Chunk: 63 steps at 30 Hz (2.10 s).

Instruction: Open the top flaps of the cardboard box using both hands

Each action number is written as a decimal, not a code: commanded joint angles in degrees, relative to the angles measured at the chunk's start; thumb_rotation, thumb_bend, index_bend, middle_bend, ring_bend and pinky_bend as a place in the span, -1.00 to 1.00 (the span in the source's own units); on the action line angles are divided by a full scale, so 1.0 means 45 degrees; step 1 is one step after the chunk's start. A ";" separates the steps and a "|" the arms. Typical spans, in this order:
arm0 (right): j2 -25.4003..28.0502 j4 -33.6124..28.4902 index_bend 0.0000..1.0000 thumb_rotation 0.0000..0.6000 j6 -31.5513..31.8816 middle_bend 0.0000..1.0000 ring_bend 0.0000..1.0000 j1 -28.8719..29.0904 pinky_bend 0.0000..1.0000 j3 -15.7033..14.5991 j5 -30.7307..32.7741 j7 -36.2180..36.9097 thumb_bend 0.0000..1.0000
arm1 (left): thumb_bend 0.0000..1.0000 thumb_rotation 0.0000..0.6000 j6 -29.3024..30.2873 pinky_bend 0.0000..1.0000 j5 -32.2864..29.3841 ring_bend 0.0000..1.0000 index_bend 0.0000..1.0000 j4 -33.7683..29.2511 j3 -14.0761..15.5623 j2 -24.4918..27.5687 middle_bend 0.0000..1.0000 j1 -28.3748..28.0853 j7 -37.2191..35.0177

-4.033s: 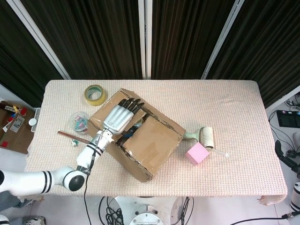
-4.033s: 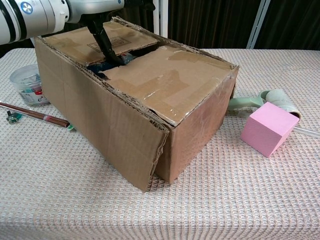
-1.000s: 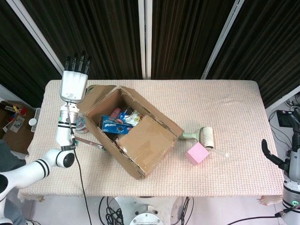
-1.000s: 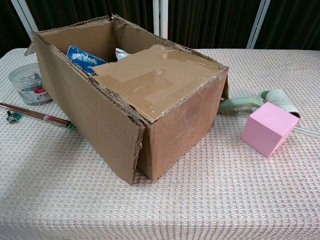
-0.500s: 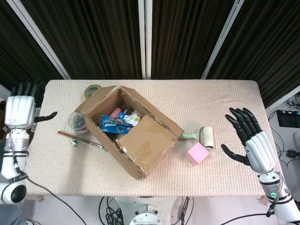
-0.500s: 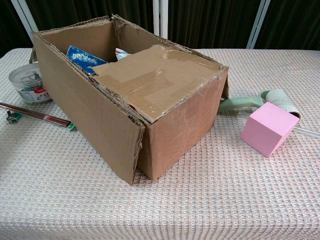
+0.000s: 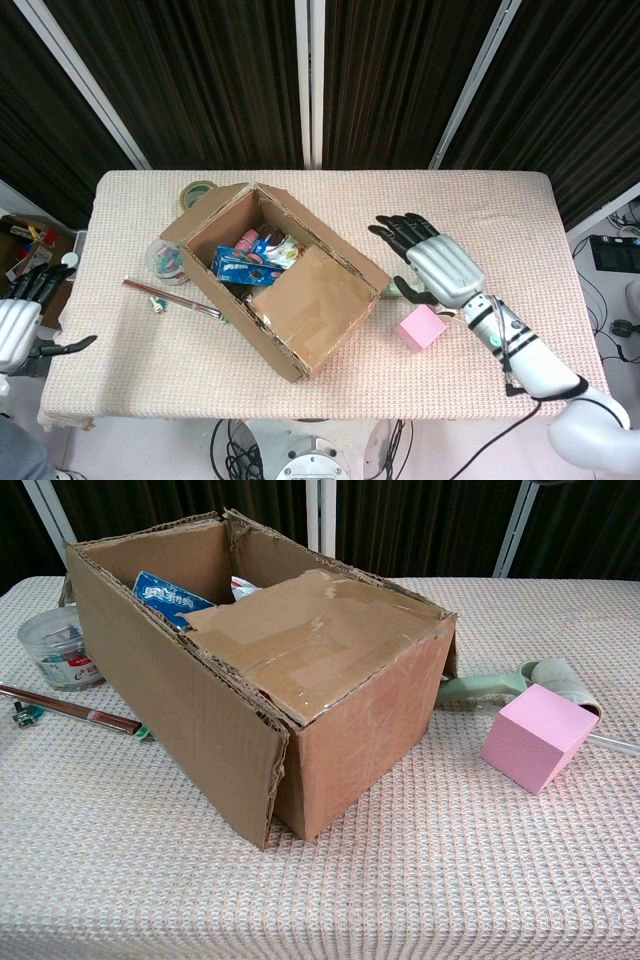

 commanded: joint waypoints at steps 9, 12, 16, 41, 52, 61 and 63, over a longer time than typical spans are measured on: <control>-0.2645 0.2265 -0.97 1.00 -0.2017 -0.85 -1.00 0.8082 -1.00 -0.1630 0.9031 -0.4468 0.60 | -1.00 0.00 0.0777 -0.70 0.0907 -0.88 -0.78 0.0361 0.0238 -0.0166 -0.78 0.0684 -0.0451; -0.3234 0.2655 -0.93 1.00 -0.1818 -0.81 -1.00 0.9067 -1.00 -0.2206 1.0036 -0.5013 0.66 | -1.00 0.00 0.0814 -0.70 0.0978 -0.88 -0.78 0.0467 0.0225 -0.0231 -0.78 0.0764 -0.0574; -0.3987 0.3102 -0.88 1.00 -0.1475 -0.78 -1.00 0.9916 -1.00 -0.2725 1.0882 -0.5454 0.78 | -1.00 -0.01 0.0899 -0.71 0.1069 -0.88 -0.78 0.0583 0.0169 -0.0291 -0.78 0.0840 -0.0747; -0.5365 0.3983 -0.39 1.00 -0.0925 -0.46 -1.00 1.0685 -1.00 -0.3434 1.1002 -0.5497 1.00 | -1.00 -0.22 0.1047 -0.70 0.1159 -0.88 -0.78 0.0894 -0.0398 -0.0573 -0.75 0.0905 -0.1070; -0.4379 0.3199 -0.15 1.00 -0.0805 -0.18 -1.00 1.0342 -1.00 -0.3062 1.0539 -0.4749 1.00 | -1.00 -0.32 0.0996 -0.70 0.1081 -0.88 -0.78 0.0834 -0.0441 -0.0436 -0.73 0.1013 -0.1197; -0.2051 0.1799 -0.16 1.00 -0.2267 -0.10 -1.00 1.0115 -1.00 -0.2535 1.0946 -0.3448 1.00 | -1.00 -0.33 0.0885 -0.70 0.1131 -0.88 -0.78 0.0571 -0.0478 -0.0317 -0.73 0.0981 -0.1303; -0.1564 0.1492 -0.16 1.00 -0.2320 -0.08 -1.00 1.0026 -1.00 -0.2505 1.0696 -0.3300 1.00 | -1.00 -0.34 0.0859 -0.70 0.1151 -0.88 -0.78 0.0499 -0.0493 -0.0306 -0.73 0.0962 -0.1287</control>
